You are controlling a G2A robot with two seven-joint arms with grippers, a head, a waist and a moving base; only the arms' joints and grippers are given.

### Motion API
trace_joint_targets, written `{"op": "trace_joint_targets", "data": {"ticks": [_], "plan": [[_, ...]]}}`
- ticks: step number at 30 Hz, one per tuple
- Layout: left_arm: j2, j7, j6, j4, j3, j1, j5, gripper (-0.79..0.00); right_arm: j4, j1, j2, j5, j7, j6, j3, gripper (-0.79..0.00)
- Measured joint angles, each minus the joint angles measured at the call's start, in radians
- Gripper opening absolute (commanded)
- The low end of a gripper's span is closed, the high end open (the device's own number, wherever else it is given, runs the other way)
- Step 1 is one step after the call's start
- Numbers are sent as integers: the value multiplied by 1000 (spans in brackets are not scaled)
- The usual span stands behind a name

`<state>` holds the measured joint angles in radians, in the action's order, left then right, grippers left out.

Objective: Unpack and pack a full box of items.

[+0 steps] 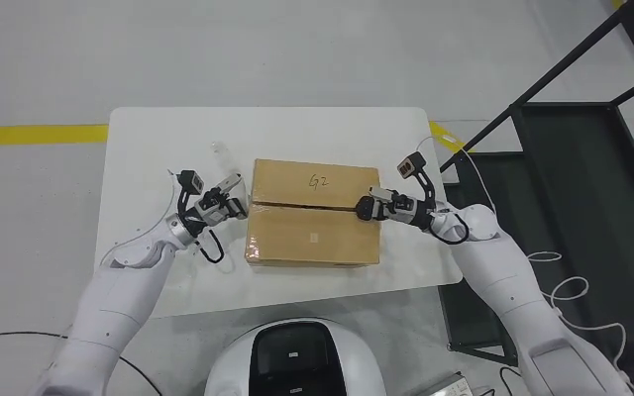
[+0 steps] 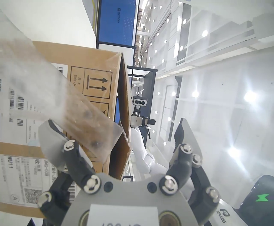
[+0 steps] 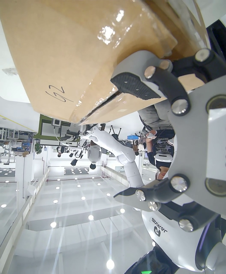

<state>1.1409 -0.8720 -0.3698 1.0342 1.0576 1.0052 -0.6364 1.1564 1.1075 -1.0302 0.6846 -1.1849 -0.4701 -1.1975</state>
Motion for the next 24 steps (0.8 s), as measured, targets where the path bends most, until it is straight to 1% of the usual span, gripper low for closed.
{"op": "trace_joint_targets", "data": {"ticks": [4,8,19,24], "plan": [[9,8,-45,-24,3,-11,-18,0,1,3,-1,-3,-1,1,-5,0],[5,2,-91,-12,30,9,-24,0,2,3,-3,-10,2,5,-3,0],[-8,-16,-184,101,107,84,-22,0,-23,-15,-13,-31,21,7,14,0],[-12,-28,-193,158,124,107,-4,0,-35,-18,-15,-34,20,7,12,0]]}}
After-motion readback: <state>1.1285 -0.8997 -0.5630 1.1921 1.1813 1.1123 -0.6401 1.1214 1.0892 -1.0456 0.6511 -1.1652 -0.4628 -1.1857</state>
